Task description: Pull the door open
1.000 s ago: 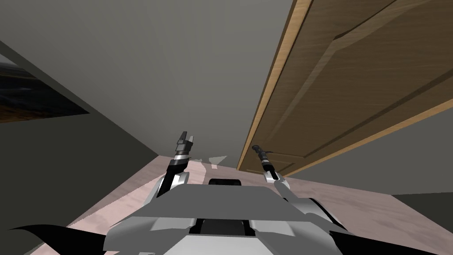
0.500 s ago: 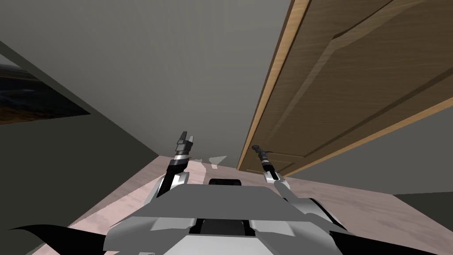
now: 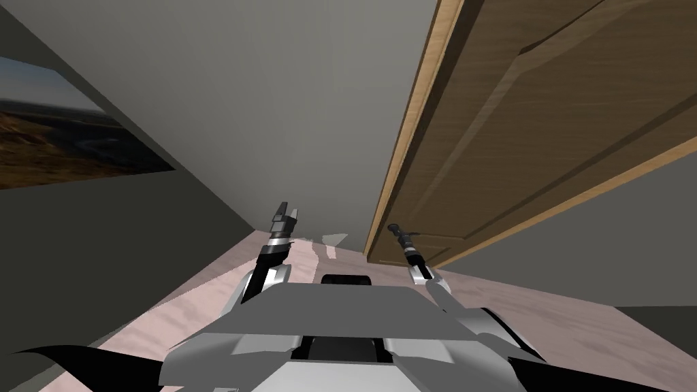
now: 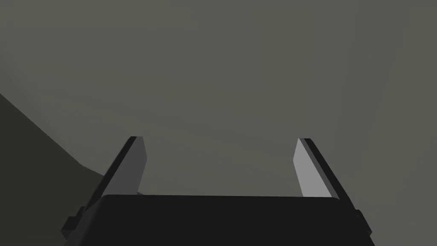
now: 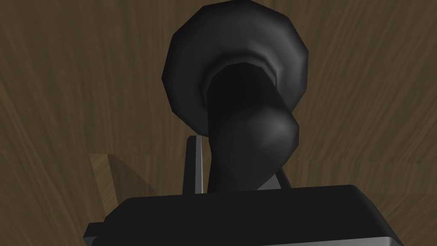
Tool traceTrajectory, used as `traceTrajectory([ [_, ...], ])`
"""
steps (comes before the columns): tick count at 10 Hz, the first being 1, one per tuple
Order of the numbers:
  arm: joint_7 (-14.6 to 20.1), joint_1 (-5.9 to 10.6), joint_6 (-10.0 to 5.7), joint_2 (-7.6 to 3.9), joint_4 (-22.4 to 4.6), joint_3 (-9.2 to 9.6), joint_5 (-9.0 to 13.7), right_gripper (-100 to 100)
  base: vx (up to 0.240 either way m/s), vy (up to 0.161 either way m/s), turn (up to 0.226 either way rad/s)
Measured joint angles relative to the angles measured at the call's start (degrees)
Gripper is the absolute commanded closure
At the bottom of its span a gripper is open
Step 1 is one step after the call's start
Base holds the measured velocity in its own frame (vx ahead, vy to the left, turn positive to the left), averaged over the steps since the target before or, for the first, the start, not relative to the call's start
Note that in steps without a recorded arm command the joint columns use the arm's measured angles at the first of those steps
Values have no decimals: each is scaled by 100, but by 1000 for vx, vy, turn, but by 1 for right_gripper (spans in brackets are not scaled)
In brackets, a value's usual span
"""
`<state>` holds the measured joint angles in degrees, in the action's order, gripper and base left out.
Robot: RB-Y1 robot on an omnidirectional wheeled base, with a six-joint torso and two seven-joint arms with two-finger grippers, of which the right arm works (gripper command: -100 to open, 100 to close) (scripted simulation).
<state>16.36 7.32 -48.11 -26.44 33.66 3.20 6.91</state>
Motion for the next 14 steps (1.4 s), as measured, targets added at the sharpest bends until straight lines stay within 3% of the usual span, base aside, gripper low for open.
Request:
traceTrajectory([
  [4, 296, -110, -245, -167, -18, 269, -127, 100, -193, -68, 76],
  [7, 398, -182, -342, -238, -10, 356, -157, 100, -144, -54, 92],
  [10, 568, -297, -648, -410, -49, 495, -192, 100, -210, -75, 140],
  [14, 798, -597, -984, -641, 80, 698, -244, 100, -199, -96, 100],
])
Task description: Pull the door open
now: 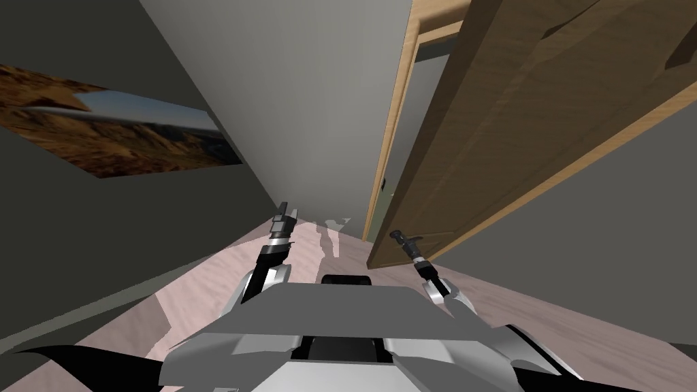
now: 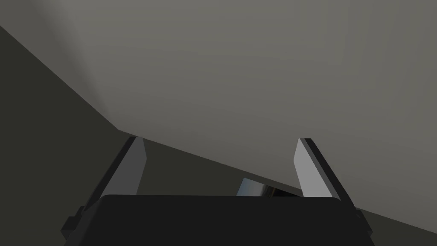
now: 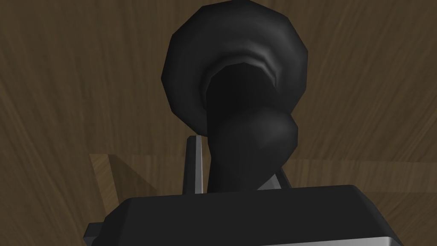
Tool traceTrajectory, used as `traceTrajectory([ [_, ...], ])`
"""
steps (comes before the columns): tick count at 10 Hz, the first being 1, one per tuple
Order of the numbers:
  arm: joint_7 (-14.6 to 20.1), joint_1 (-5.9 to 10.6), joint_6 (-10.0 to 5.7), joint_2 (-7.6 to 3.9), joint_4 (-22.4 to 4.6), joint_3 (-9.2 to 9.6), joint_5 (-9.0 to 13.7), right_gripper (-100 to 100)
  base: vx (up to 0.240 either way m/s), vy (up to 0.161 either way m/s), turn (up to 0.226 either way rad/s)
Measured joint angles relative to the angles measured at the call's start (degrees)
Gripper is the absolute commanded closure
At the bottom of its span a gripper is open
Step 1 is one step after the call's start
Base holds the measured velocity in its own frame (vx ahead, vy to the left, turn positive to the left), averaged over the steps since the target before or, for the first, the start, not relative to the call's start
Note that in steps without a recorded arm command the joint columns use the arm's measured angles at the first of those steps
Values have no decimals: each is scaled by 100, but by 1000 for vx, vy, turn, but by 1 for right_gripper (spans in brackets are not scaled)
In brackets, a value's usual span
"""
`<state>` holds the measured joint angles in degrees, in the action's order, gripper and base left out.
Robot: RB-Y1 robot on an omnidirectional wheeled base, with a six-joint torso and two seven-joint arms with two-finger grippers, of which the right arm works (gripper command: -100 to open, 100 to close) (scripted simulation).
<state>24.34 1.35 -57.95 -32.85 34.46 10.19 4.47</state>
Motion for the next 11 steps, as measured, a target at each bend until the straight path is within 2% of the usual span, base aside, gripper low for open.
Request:
traceTrajectory([
  [1, 38, -21, -80, -23, -33, 41, -13, 100, -72, -41, 11],
  [2, 49, -35, -96, -16, -49, 54, -18, 100, -181, -74, 233],
  [3, 71, -71, -134, -61, -52, 57, -8, 100, -246, -146, 234],
  [7, 161, -90, -571, -130, -335, 160, -29, 100, -224, -109, 197],
  [9, 223, -191, -711, -231, -340, 189, -18, 100, -250, -127, 184],
  [11, 274, -275, -827, -284, -327, 238, -26, 100, -142, -88, 96],
])
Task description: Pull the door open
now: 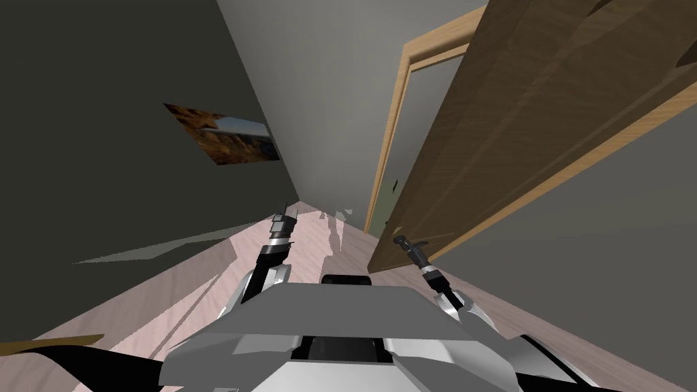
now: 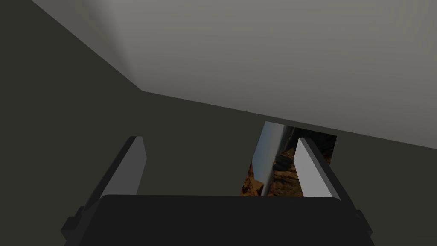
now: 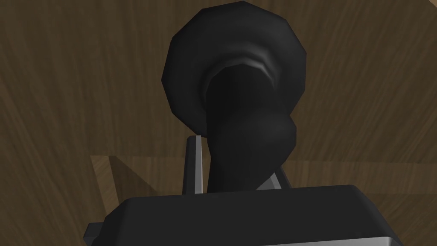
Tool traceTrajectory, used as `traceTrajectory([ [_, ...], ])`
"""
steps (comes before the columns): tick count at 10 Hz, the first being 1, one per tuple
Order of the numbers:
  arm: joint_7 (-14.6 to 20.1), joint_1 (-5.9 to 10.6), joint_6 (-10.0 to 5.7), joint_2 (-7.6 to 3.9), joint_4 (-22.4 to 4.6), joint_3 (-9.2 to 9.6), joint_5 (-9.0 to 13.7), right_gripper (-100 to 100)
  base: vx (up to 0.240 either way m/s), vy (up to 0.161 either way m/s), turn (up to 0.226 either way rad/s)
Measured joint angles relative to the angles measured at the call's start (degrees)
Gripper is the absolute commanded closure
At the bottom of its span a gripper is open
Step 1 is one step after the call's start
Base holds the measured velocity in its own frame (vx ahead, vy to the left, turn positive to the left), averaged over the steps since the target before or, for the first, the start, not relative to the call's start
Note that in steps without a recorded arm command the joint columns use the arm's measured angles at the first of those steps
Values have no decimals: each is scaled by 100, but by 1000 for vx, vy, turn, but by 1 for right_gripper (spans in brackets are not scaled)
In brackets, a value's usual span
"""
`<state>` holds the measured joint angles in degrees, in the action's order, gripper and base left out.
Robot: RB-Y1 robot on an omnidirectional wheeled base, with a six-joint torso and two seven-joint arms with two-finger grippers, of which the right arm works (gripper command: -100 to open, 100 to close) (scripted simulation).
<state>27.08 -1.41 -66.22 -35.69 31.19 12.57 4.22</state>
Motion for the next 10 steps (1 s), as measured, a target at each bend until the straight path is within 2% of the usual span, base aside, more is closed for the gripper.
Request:
traceTrajectory([
  [5, 34, -40, -124, -35, -66, 28, 16, 100, -188, -94, 180],
  [10, 75, -31, -404, -76, -312, 84, 22, 100, -212, -94, 173],
])
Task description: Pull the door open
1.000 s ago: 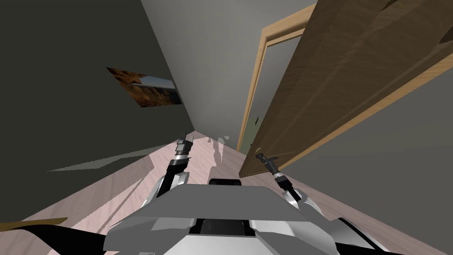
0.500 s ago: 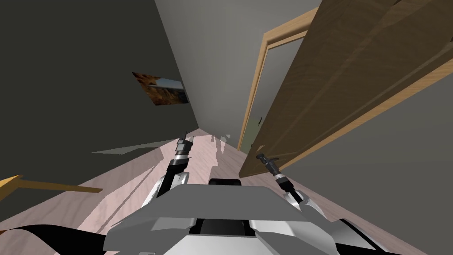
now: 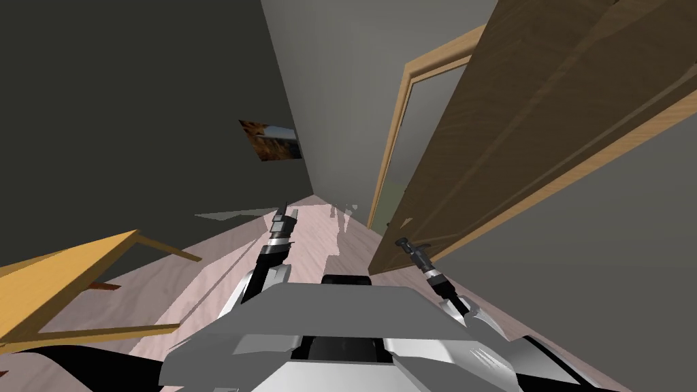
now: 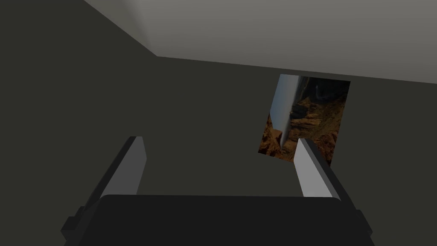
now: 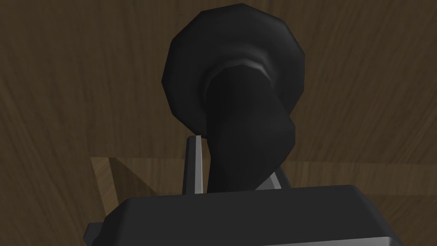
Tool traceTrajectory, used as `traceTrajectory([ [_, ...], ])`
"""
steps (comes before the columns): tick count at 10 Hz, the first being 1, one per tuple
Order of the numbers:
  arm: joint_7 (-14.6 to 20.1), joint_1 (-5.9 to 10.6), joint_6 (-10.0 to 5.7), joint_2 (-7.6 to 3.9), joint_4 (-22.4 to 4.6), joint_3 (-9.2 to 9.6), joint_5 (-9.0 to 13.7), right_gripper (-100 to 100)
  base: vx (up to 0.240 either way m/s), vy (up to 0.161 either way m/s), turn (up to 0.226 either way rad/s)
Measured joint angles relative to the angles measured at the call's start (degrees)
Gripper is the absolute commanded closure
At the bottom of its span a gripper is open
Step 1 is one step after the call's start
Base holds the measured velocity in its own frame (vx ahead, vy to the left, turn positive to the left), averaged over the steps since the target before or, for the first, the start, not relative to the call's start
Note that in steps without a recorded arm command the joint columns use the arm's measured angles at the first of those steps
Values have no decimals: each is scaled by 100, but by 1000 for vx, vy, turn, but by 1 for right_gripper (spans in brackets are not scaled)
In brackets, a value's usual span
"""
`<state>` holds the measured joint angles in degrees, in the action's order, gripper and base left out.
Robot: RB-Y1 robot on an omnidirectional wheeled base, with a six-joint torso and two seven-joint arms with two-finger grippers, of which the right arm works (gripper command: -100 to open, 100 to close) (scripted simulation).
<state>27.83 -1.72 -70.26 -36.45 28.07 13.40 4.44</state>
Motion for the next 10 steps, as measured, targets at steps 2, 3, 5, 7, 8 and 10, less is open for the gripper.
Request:
traceTrajectory([
  [2, 3, -23, -63, -14, -12, 8, 10, 100, -182, -101, 137],
  [3, 8, -38, -90, -20, -21, 18, 10, 100, -72, -40, 38],
  [5, 17, -50, -87, -17, -38, 25, 8, 100, -137, -69, 163],
  [7, 24, -21, -97, -23, -34, 22, 10, 100, -224, -99, 157],
  [8, 30, 0, -124, -25, -68, 26, 8, 100, -204, -91, 158],
  [10, 34, 11, -170, -26, -131, 36, 0, 100, -194, -101, 164],
])
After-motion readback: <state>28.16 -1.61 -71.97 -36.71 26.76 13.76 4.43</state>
